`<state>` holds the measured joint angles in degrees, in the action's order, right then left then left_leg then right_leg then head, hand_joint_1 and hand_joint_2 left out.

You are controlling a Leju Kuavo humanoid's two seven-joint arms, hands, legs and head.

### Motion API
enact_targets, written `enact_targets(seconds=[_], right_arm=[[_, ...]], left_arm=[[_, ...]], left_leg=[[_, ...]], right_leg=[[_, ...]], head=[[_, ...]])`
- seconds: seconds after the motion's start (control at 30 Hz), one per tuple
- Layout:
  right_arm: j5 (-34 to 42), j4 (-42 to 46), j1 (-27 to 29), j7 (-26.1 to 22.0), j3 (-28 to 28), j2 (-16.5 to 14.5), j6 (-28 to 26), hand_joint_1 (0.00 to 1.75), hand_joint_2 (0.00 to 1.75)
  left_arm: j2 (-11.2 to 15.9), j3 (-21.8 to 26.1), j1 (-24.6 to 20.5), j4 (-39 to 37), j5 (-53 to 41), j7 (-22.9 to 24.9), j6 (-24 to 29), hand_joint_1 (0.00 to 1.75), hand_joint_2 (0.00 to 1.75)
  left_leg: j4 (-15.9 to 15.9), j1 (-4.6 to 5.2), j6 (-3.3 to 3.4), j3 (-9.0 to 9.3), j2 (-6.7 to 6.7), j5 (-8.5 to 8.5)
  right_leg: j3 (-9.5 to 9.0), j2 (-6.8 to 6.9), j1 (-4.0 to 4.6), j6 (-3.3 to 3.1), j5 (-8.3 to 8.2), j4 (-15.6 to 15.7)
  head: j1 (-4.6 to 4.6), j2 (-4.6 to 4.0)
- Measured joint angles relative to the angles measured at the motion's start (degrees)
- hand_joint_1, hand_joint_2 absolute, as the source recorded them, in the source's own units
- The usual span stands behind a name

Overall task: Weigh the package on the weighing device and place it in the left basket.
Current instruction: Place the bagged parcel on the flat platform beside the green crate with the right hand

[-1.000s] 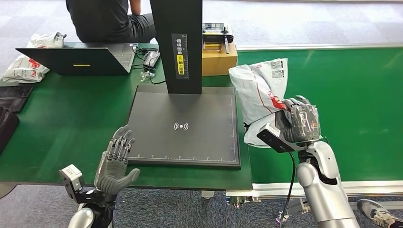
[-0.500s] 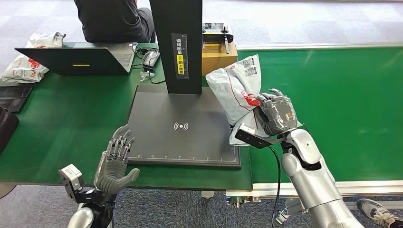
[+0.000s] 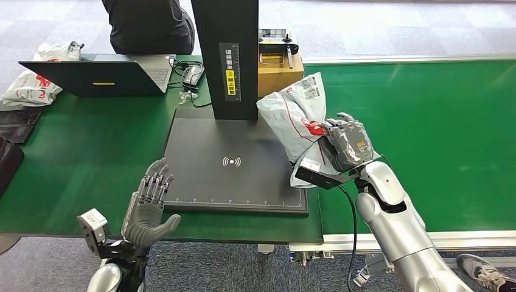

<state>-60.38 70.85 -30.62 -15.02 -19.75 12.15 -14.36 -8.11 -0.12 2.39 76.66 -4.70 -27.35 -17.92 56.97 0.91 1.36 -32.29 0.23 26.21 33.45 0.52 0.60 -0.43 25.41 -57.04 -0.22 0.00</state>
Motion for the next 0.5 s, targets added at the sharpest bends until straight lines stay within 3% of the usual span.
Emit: enact_targets(seconds=[0.27, 0.5], right_arm=[[4.83, -7.96, -7.27, -2.91, -9.20, -1.86, 4.09, 1.75, 1.75], [7.04, -20.81, -11.63, -5.43, -16.34, -10.34, 1.56, 1.75, 1.75]], left_arm=[[-0.04, -3.09, -3.33, -1.24, -0.22, -0.78, -0.16, 0.00, 1.75], [-0.07, -5.86, -6.94, -3.73, -0.62, -0.79, 0.21, 0.00, 1.75]], left_leg=[[0.00, -0.01, -0.05, 0.01, 0.03, -0.04], [0.00, -0.03, -0.09, 0.13, 0.29, -0.05]], right_leg=[[0.01, -0.02, 0.02, -0.06, -0.04, -0.04], [0.01, -0.28, 0.06, -0.13, -0.06, -0.08]], head=[[0.01, 0.00], [-0.01, 0.00]])
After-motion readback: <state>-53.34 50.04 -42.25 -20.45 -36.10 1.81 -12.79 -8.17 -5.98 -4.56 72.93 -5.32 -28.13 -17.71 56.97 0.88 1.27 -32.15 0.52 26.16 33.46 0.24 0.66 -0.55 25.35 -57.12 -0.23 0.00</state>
